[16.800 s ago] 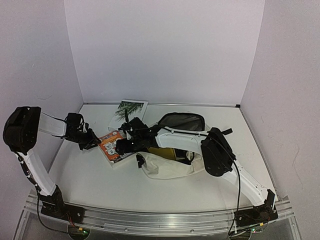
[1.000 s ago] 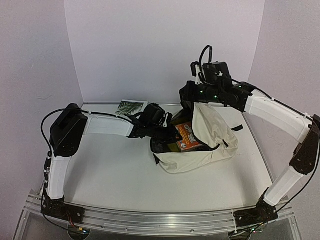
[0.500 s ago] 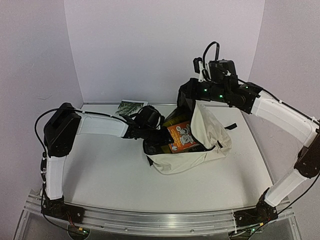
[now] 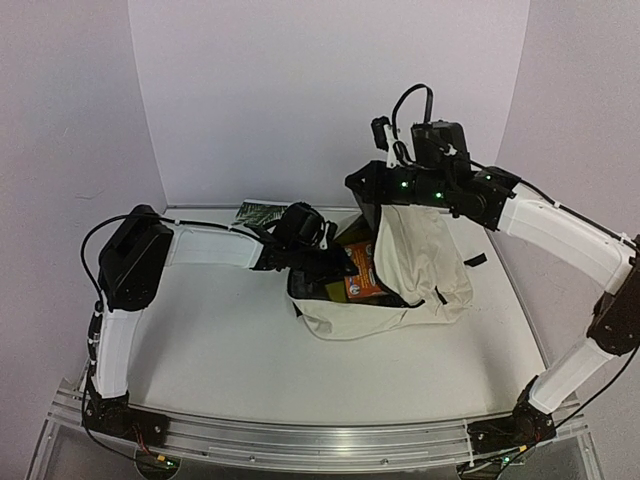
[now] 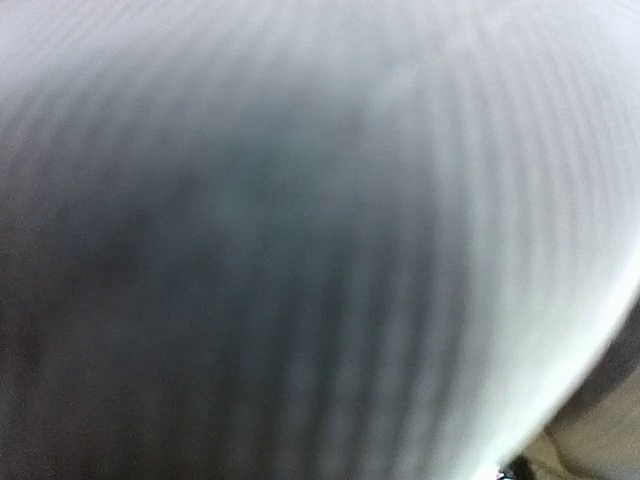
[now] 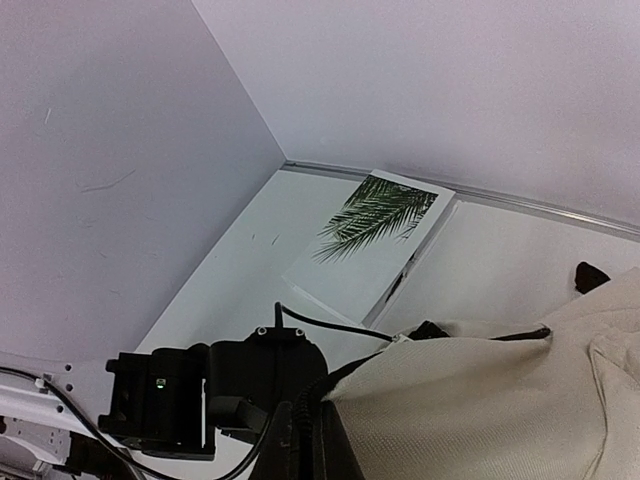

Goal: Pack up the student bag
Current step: Place the book in the student bag, then move the book to the center of the board.

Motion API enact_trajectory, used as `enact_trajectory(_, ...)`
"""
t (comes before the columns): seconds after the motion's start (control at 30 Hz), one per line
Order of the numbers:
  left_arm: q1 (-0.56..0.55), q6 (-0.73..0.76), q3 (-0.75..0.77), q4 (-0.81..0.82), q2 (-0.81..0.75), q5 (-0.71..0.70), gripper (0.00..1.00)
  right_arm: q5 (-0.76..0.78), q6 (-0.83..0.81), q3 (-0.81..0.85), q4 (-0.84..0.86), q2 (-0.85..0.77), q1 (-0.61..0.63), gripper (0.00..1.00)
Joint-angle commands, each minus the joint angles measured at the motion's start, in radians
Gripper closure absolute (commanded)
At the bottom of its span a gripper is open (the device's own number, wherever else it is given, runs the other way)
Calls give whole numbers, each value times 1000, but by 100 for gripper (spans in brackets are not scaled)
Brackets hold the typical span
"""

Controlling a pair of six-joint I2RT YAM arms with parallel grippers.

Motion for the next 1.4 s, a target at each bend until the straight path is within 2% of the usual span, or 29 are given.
enact_trajectory(0.0, -18, 3, 79, 215, -4, 63, 66, -161, 5, 92, 379, 4, 61, 100)
enact_trajectory(0.17, -18, 36, 53, 233, -18, 68, 64, -154, 22, 90, 380, 19, 61, 100)
enact_trajectory(0.4, -5, 107, -85, 244, -116, 61, 47, 89, 32, 12, 336, -61, 61, 100)
enact_trajectory(0.5, 10, 98, -149, 201, -164, 20, 42, 214, 32, -28, 308, -95, 60, 100)
enact_trajectory(0.63, 18, 129, -184, 96, -225, -56, 32, 287, 8, -52, 281, -133, 59, 100)
enact_trajectory(0.8, 19, 184, -213, -15, -325, -108, 20, 301, -32, -67, 268, -159, 60, 100)
enact_trajectory(0.93, 33, 222, -233, -94, -419, -133, 15, 297, -25, -89, 268, -158, 60, 100)
enact_trajectory(1.03, 93, 214, -292, -120, -517, -139, 12, 285, -15, -113, 268, -151, 60, 100)
enact_trajectory(1.1, 176, 201, -350, -131, -571, -136, 10, 285, -7, -130, 268, -143, 60, 100)
enact_trajectory(1.13, 189, 197, -359, -134, -581, -128, 10, 286, -6, -135, 268, -141, 60, 100)
enact_trajectory(1.23, 321, 201, -384, -174, -593, -81, 9, 294, 10, -169, 268, -137, 59, 100)
enact_trajectory(1.37, 454, 185, -427, -149, -584, -6, 9, 338, 49, -254, 267, -155, 60, 100)
